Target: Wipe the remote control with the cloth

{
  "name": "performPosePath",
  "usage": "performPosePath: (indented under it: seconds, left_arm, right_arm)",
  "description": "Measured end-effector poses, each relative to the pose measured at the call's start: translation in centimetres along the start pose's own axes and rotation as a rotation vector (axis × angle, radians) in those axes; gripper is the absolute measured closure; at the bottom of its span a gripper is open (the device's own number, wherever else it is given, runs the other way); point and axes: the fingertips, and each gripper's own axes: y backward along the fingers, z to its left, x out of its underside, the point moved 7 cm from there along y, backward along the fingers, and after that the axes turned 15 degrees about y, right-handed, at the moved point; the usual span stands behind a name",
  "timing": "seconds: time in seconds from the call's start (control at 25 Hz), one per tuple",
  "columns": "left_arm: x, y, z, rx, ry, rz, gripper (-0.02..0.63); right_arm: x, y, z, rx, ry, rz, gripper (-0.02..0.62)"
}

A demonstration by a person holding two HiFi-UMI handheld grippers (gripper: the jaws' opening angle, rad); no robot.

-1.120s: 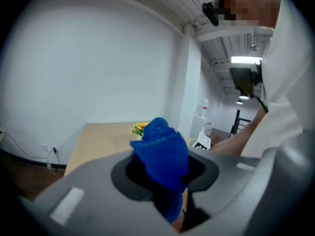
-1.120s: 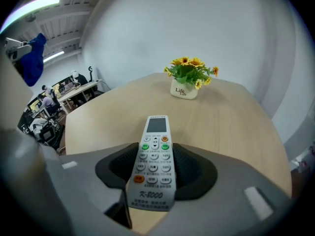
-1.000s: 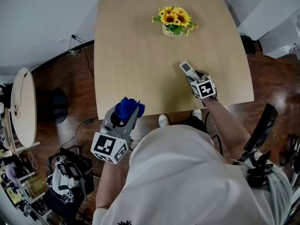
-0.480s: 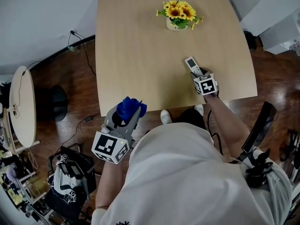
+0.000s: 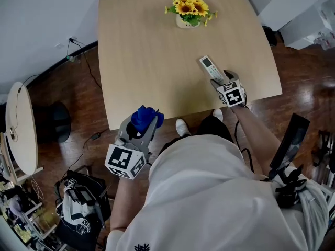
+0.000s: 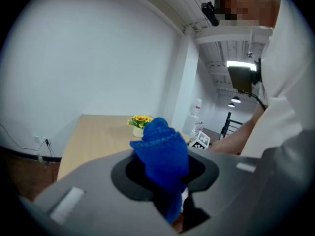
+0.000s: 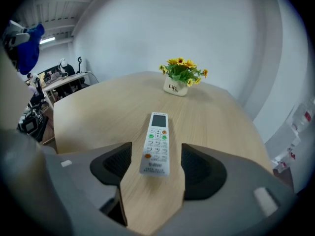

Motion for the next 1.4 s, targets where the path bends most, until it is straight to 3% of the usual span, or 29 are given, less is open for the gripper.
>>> performPosePath:
  seconds: [0.4,0.64,0.84,1.0,1.16,1.4]
  left_arm:
    - [4.8,-2.7,-3.9,0.102,0.013,0.013,0.462]
    - [8.9,-3.0,-13.4,0.11,-0.012,0.017,0.462]
    - [12.7,-1.3,-23.5,0.069,-0.005,-0.027,0.462]
    - [16.4,2.0,-28.9,0.005,0.032,0.013,0.462]
    - [18.8,4.7,-31.1,-0.034,0.006,0.036,0.462]
    - [18.6,6.9,-32.7,0.041,-0.071,0.01,0.462]
  right_arm:
    - [6.4,14.0,3.1,-0.057,0.058,-0.012,0.272]
    - [12.3,21.8,4.4,-0.073,0.042,-0.106,0.273]
    - [19.4,27.3,6.2,-0.2,0.032,-0.15,0.272]
    - [22.4,30.3,8.6,-0.264,0.033,-0.177,0.272]
    - [22.9,33.8,9.2,-0.243,0.05,-0.245,0.272]
    - [22.7,37.4,11.2,-0.178,0.028,-0.283,0.272]
